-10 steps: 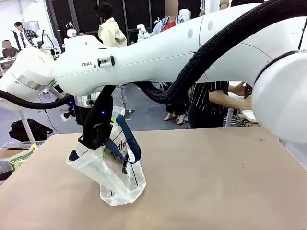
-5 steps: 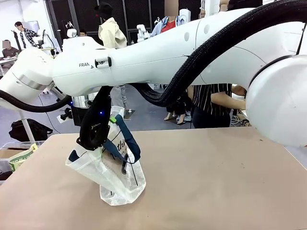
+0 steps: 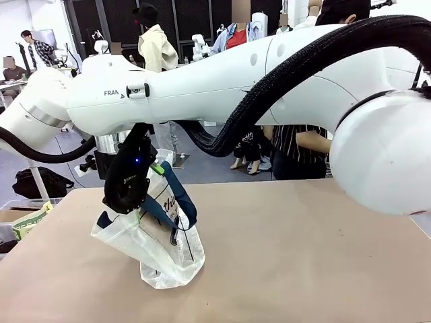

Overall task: Transfer purchased items from the store into the shopping bag.
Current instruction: Move the Reusable shopping bag to the right side of the table.

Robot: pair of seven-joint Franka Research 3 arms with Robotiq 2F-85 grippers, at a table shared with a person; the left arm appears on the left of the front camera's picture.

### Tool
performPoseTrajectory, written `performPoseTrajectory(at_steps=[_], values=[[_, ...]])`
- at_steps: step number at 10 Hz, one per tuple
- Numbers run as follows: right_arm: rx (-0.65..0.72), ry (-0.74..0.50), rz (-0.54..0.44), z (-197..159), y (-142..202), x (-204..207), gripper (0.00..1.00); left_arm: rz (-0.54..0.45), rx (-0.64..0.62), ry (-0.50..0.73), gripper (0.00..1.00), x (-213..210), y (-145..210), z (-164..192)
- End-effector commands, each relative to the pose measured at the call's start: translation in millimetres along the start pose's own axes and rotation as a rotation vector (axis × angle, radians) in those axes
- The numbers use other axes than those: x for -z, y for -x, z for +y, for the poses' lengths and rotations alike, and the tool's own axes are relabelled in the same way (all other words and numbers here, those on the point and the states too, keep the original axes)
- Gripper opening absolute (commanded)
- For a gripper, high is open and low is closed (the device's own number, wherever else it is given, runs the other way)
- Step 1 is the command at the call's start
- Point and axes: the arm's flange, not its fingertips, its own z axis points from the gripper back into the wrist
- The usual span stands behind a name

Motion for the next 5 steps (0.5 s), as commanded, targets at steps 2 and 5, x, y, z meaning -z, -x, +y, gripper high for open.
performPoseTrajectory(at_steps=[2, 5], values=[[-0.022, 0.036, 0.009, -1.3, -14.7, -7.4, 0.00, -0.042, -0.022, -0.121, 0.52, 11.5, -4.1, -7.0], [-0.019, 0.038, 0.005, -1.0, -13.2, -8.0, 0.00, -0.064, -0.048, -0.191, 0.00, 15.3, -5.0, -9.4]])
